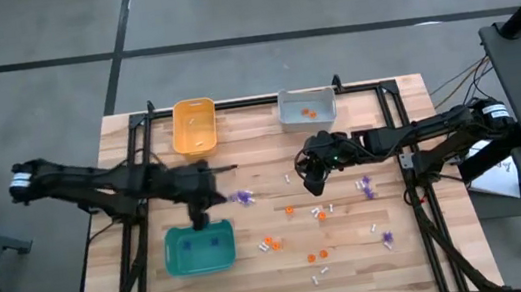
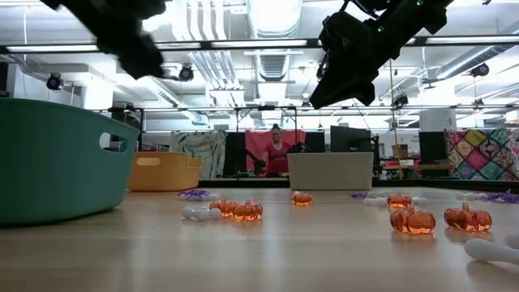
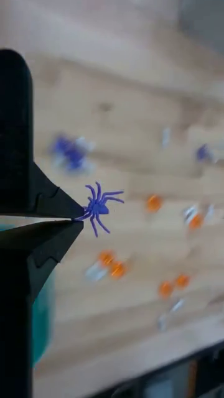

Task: Sort Halloween decoration
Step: Put the blue spider toy into the green bin, then put the white bone toy into the orange bin

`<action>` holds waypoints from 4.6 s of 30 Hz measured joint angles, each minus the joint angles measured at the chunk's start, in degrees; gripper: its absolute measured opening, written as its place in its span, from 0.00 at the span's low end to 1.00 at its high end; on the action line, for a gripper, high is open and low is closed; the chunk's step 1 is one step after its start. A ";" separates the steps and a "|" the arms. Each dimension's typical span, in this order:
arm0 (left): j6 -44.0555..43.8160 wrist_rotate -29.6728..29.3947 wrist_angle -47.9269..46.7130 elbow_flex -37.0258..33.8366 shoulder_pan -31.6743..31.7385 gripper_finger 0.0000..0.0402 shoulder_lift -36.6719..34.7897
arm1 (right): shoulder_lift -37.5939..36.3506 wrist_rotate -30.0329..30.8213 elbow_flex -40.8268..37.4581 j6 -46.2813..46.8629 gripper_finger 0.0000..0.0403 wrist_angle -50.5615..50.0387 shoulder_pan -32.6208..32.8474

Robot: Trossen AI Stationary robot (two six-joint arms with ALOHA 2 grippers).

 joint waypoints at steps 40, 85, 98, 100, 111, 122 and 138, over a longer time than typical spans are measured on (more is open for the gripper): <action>-22.44 12.11 -24.66 -0.24 -15.14 0.11 14.07 | 0.02 -0.02 0.00 3.07 0.17 2.40 0.98; 18.65 -16.44 -5.65 6.32 -4.93 0.10 -10.48 | 11.68 -0.57 0.00 16.51 0.17 8.25 -5.02; 20.03 -13.65 7.35 -5.47 2.67 0.10 -14.11 | 16.43 -3.14 4.68 16.30 0.17 1.31 -7.85; 19.83 -11.04 10.15 -7.12 3.63 0.10 -14.06 | 18.22 -3.15 7.72 15.07 0.17 -3.26 -7.86; 19.42 -8.72 15.28 -10.10 4.81 0.10 -15.03 | 29.21 -3.59 22.64 11.78 0.17 -22.15 -7.59; 19.71 -9.14 15.08 -10.21 4.81 0.10 -15.00 | 33.33 -6.15 26.71 16.44 0.17 -25.55 -6.50; 20.44 -9.29 15.06 -10.23 4.81 0.10 -14.90 | 34.51 -3.10 26.69 20.26 0.17 -24.73 -4.66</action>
